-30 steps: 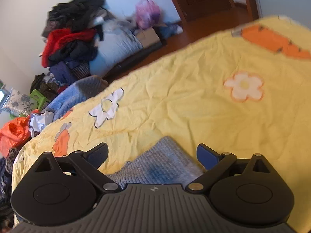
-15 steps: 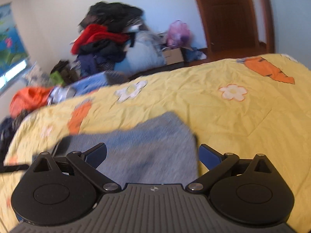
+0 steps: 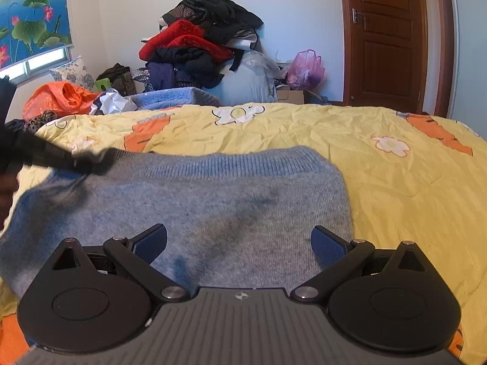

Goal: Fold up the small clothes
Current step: 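Open both grippers to release the hem on the folded sleeves, then press the folded sweater flat with both open grippers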

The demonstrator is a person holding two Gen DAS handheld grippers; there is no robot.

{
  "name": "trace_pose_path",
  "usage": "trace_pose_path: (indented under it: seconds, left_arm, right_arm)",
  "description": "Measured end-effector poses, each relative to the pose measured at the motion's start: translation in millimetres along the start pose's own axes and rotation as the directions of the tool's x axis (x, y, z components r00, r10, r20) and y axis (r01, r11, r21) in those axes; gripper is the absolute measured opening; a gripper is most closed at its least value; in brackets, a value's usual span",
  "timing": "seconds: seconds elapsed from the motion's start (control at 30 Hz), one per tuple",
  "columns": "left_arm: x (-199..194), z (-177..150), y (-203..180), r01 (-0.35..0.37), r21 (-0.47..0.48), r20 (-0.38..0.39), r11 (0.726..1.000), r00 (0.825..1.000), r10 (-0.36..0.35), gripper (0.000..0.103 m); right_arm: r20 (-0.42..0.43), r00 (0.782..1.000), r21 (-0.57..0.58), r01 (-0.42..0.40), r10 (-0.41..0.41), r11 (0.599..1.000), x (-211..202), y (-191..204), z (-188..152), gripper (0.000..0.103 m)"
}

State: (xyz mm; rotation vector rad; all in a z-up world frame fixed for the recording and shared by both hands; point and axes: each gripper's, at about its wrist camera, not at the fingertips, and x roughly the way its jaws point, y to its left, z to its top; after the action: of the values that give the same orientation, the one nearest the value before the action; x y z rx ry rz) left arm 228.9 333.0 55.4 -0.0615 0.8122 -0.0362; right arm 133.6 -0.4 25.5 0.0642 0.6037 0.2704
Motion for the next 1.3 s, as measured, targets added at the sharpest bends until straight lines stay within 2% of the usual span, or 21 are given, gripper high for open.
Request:
trace_pose_path:
  seconds: [0.07,0.2,0.27,0.33,0.37,0.4,0.43,0.5,0.53,0.6,0.67,0.7,0.83,0.93,1.0,1.1,1.17,1.23,1.3]
  left_arm:
    - [7,12,9,0.009,-0.044,0.012,0.999,1.0,-0.009,0.009]
    - [24,31,28,-0.055,-0.098,0.008,0.994,0.998,0.056,0.01]
    - [21,34,38,-0.037,-0.146,0.022,0.989,0.999,0.04,0.012]
    - [9,31,35,-0.039,-0.139,0.055,0.99,0.997,0.047,0.034]
    - [2,28,31,-0.029,-0.122,0.08,0.992,0.996,0.039,0.062]
    - [-6,24,26,-0.015,-0.101,0.112,0.995,0.993,0.027,0.085]
    - [-15,19,19,-0.017,-0.08,0.151,0.997,0.988,0.029,0.09]
    - [-30,12,4,-0.041,-0.054,0.205,0.998,0.978,0.051,0.091]
    - [-35,9,-1,-0.025,-0.056,0.217,0.998,0.975,0.037,0.091]
    - [-40,2,-11,0.014,-0.072,0.216,0.997,0.976,0.002,0.091]
    - [-39,-6,-21,0.023,-0.078,0.202,0.997,0.979,-0.007,0.091]
    - [-39,-10,-26,0.033,-0.074,0.212,0.997,0.977,-0.017,0.091]
    - [-35,-19,-45,-0.05,0.0,0.267,0.999,0.963,0.048,0.091]
    - [-16,-15,-47,-0.089,0.012,0.243,0.996,0.966,0.084,0.092]
    - [-1,-14,-43,-0.124,-0.018,0.21,0.992,0.97,0.125,0.092]
    - [13,-18,-33,-0.127,-0.058,0.179,0.99,0.975,0.135,0.092]
    - [19,-26,-33,-0.158,-0.038,0.184,0.987,0.969,0.162,0.092]
    - [26,-36,-33,-0.151,-0.012,0.182,0.988,0.972,0.15,0.095]
    - [26,-40,-31,-0.146,-0.025,0.195,0.989,0.97,0.148,0.096]
  right_arm:
    - [-0.002,1.0,0.005,0.007,-0.007,1.0,2,-3,-2,0.101]
    - [0.029,0.999,-0.007,0.027,-0.027,1.0,2,-8,1,0.102]
    - [0.051,0.997,-0.011,0.059,-0.058,0.998,4,-11,8,0.102]
    - [0.06,0.996,0.003,0.059,-0.06,0.998,10,-15,18,0.102]
    - [0.071,0.996,0.008,0.059,-0.059,0.998,13,-16,23,0.102]
    - [0.077,0.995,0.004,0.067,-0.067,0.998,18,-16,28,0.102]
    - [0.079,0.994,-0.001,0.078,-0.078,0.997,25,-16,34,0.102]
    - [0.082,0.993,-0.009,0.084,-0.083,0.996,39,-16,42,0.103]
    - [0.071,0.994,-0.014,0.088,-0.086,0.996,47,-17,45,0.103]
    - [0.056,0.991,-0.015,0.122,-0.121,0.992,59,-17,49,0.103]
    - [0.059,0.992,-0.03,0.118,-0.116,0.993,66,-16,50,0.103]
    - [0.063,0.988,-0.036,0.141,-0.139,0.989,68,-15,52,0.103]
    - [0.094,0.982,-0.079,0.169,-0.162,0.982,75,-14,55,0.103]
    - [0.052,0.985,-0.052,0.169,-0.167,0.984,89,-22,56,0.103]
    - [0.03,0.986,-0.028,0.166,-0.165,0.986,97,-26,54,0.103]
    - [-0.003,0.983,-0.006,0.185,-0.185,0.983,107,-28,50,0.103]
    - [0.02,0.984,-0.006,0.175,-0.175,0.985,105,-25,52,0.103]
    - [0.01,0.984,-0.02,0.178,-0.178,0.984,108,-20,55,0.103]
    - [-0.011,0.981,-0.027,0.194,-0.195,0.981,114,-17,54,0.103]
